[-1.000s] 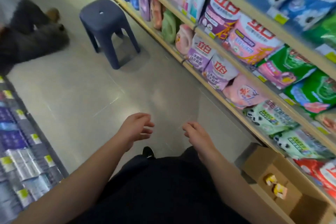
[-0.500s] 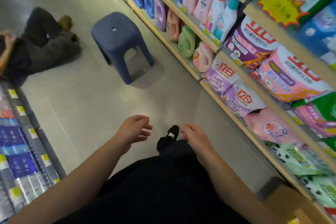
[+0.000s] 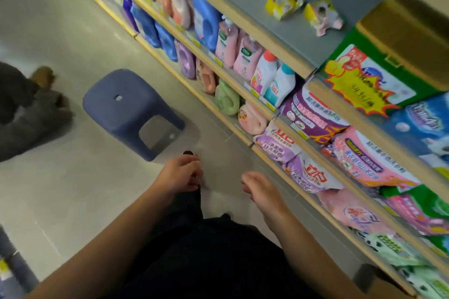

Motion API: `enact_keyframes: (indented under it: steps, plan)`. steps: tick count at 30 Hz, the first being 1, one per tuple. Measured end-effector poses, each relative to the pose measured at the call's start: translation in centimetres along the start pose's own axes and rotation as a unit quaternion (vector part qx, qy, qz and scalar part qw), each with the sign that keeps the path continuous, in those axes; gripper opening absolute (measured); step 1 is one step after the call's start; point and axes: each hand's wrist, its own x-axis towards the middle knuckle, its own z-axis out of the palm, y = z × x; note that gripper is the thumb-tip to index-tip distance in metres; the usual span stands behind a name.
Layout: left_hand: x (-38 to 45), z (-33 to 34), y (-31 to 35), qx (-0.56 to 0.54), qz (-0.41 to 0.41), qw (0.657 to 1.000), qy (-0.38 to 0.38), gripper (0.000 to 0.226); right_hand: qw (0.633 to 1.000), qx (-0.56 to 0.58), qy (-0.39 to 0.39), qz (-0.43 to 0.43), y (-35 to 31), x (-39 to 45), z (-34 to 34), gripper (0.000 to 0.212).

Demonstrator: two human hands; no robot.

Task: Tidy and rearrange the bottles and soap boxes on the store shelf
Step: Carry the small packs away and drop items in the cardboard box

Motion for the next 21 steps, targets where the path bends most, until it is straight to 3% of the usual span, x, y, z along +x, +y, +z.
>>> enact_keyframes:
  steps: [6,12,17,21]
  plan:
    - [9.7,-1.5,11.7,0.065,0.028,0.995,-0.065,0.016,0.995,0.041,0.096,0.007,-9.4,6.4,-0.7,0.016]
    - [16.5,0.0,24.9,0.117,0.093,0.978,-0.142,0.01,0.971,0.064,0.223,-0.064,-19.6,11.0,-5.4,0.026]
    - [19.7,3.7,34.0,0.107,0.163,0.968,-0.16,0.006,0.936,-0.009,0.325,-0.137,-26.2,15.2,-11.0,0.046]
    - [21.9,7.2,38.8,0.14,0.224,0.958,-0.108,0.028,0.897,-0.125,0.386,-0.173,-29.3,20.1,-14.9,0.059]
